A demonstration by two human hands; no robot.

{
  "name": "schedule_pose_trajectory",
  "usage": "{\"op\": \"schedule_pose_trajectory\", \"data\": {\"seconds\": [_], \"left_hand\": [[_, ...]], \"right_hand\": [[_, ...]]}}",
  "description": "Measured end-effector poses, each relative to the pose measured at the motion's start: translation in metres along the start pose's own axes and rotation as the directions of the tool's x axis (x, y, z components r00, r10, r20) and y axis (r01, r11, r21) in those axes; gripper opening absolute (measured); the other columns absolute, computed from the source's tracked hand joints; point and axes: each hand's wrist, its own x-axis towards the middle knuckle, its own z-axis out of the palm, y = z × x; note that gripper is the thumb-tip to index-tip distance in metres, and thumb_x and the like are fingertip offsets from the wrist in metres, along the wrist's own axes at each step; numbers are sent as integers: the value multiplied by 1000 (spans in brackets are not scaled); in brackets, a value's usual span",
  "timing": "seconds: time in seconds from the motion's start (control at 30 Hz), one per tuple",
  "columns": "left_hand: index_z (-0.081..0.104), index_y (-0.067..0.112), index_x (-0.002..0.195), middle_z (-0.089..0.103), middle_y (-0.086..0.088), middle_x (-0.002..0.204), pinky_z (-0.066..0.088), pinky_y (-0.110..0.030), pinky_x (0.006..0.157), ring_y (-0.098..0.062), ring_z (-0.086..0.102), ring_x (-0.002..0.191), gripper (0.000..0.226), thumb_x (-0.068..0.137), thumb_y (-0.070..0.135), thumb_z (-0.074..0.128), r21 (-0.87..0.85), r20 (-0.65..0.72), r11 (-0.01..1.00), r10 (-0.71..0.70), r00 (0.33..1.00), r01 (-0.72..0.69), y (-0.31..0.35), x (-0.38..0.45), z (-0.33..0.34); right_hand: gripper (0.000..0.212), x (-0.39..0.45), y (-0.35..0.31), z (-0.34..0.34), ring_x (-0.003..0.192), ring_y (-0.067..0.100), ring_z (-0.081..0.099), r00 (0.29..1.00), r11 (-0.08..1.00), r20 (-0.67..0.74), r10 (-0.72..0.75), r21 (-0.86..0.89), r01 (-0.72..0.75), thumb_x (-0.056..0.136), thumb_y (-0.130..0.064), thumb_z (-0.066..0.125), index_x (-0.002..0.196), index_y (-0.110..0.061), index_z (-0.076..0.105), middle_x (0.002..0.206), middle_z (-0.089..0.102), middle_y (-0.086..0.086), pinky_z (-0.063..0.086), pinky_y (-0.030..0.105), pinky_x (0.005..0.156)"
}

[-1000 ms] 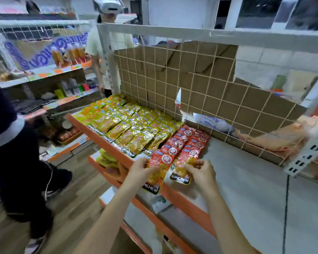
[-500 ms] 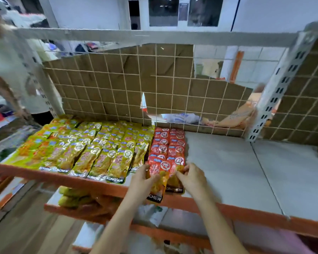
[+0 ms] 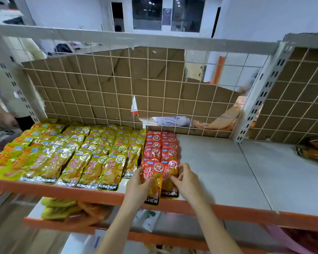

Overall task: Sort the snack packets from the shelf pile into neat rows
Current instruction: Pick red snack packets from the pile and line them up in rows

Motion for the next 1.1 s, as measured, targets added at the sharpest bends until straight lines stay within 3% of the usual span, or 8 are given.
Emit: {"op": "schedule_pose_trajectory", "data": {"seconds": [0.13, 0.23, 0.33, 0.5, 0.6, 0.73, 1.0, 1.1], "left_hand": [[44, 10, 131, 56, 9, 85, 44, -8, 56, -2, 55, 73, 42, 92, 16, 58, 17, 4, 1000, -11, 1000, 11, -3, 0, 0], [43, 8, 132, 58, 9, 89, 46, -9, 57, -4, 58, 76, 43, 93, 16, 58, 6, 9, 1000, -19, 1000, 19, -3, 1, 0], [43, 8, 132, 54, 16, 87, 44, -6, 55, 5, 54, 75, 42, 93, 15, 57, 1, 27, 1000, -16, 1000, 16, 1, 2, 3], [41, 8, 132, 49, 14, 91, 40, 0, 53, 8, 46, 73, 42, 93, 10, 56, -42, 58, 999, 1, 998, 2, 9, 10, 14], [41, 10, 134, 52, 9, 97, 44, -3, 56, 4, 51, 80, 44, 93, 10, 56, -59, 73, 998, 2, 997, 2, 11, 14, 22], [45, 10, 131, 57, 11, 95, 48, -18, 69, -4, 57, 85, 43, 91, 9, 59, -84, 73, 996, 2, 997, 4, 13, 19, 34], [46, 11, 125, 56, 5, 108, 45, -8, 58, 1, 52, 78, 37, 91, 18, 60, -7, 100, 1000, 7, 995, -6, 48, 59, 78], [49, 7, 122, 59, -8, 119, 46, -23, 77, -16, 56, 94, 34, 92, 18, 59, 88, 97, 996, -20, 995, 11, 70, 89, 106]], "right_hand": [[31, 1, 2, -1, 62, -3, 49, 1000, 1000, 13, -15, -16, 16, 89, -28, 63, 111, -19, 43, 74, 50, -12, 30, 12, 49], [32, 2, 3, 0, 63, -1, 50, 1000, 1000, 11, -10, -6, 10, 89, -28, 63, 112, -18, 43, 73, 51, -11, 32, 14, 50], [32, 3, 5, 1, 64, 3, 53, 1000, 1000, -4, -3, 16, 3, 88, -28, 65, 110, -18, 45, 74, 54, -7, 35, 16, 51], [23, 1, 8, -1, 73, 5, 55, 997, 986, -78, 22, 165, -9, 90, -27, 62, 108, -17, 52, 82, 58, -5, 42, 14, 58], [17, 0, 11, -5, 77, 4, 55, 994, 968, -105, 40, 251, -13, 92, -26, 60, 102, -12, 61, 90, 62, -3, 42, 9, 61], [12, 1, 22, -12, 64, 1, 52, 985, 957, -164, 54, 290, -4, 88, -20, 65, 92, -8, 65, 76, 61, -2, 40, 7, 57], [4, 7, 44, -36, 63, -1, 52, 967, 967, -250, 55, 253, 10, 88, -16, 65, 85, -13, 64, 69, 57, -9, 38, 6, 59], [3, 8, 54, -46, 61, -1, 52, 958, 975, -284, 25, 219, 40, 87, -11, 64, 88, -9, 66, 69, 58, -6, 38, 4, 57]]}}
